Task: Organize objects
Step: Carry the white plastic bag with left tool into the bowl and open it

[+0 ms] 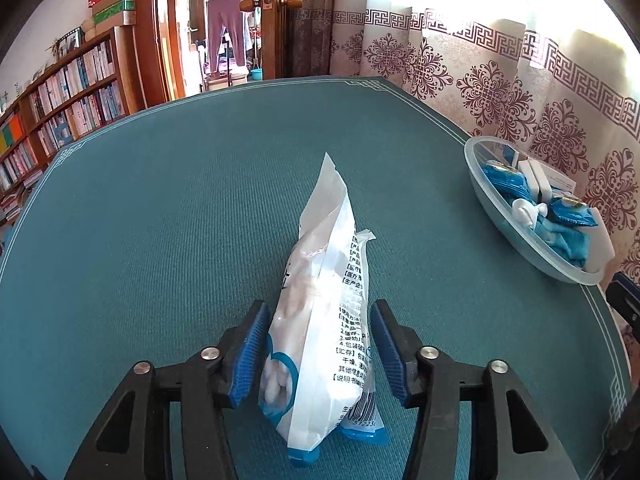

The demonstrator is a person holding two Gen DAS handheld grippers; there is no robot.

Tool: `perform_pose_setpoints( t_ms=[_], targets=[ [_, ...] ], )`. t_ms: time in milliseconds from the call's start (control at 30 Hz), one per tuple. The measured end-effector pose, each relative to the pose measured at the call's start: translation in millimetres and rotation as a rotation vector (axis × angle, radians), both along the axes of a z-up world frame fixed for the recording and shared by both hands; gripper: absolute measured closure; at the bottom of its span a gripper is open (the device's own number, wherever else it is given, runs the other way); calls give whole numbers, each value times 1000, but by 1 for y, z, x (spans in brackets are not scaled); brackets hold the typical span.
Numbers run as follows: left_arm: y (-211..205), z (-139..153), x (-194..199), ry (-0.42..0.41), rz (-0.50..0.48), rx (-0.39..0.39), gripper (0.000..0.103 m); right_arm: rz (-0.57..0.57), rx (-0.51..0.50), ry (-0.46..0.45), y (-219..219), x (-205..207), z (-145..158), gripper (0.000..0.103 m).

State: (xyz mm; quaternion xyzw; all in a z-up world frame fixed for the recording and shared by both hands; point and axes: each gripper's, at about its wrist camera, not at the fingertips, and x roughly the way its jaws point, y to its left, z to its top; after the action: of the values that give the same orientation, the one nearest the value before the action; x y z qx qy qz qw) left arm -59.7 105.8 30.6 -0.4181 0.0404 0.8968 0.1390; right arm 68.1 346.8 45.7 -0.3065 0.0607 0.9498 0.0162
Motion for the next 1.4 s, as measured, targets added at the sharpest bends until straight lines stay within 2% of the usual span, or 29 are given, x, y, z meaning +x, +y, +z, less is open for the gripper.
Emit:
perform_pose_setpoints(
  t_ms=[167, 333, 567, 833, 1033, 1267, 1400],
  targets=[
    [4, 3, 0, 2, -13, 1, 57, 3, -2, -2, 0, 0, -1, 54],
    [25, 20, 3, 44, -66, 1, 57, 13, -5, 1, -1, 2, -1, 54],
    [77, 49, 1, 85, -194, 29, 57, 10, -17, 2, 9, 6, -1, 54],
    [144, 71, -7, 85, -349, 77, 57, -20, -65, 13, 26, 7, 4, 54],
    [188, 73, -17, 70, -433, 72, 57, -1, -80, 18, 23, 8, 5, 54],
    [212, 64, -30, 0, -490, 72, 57, 15, -87, 16, 21, 7, 4, 54],
    [218, 60, -28, 0, -512, 52, 55, 9, -93, 18, 22, 7, 4, 54]
  ],
)
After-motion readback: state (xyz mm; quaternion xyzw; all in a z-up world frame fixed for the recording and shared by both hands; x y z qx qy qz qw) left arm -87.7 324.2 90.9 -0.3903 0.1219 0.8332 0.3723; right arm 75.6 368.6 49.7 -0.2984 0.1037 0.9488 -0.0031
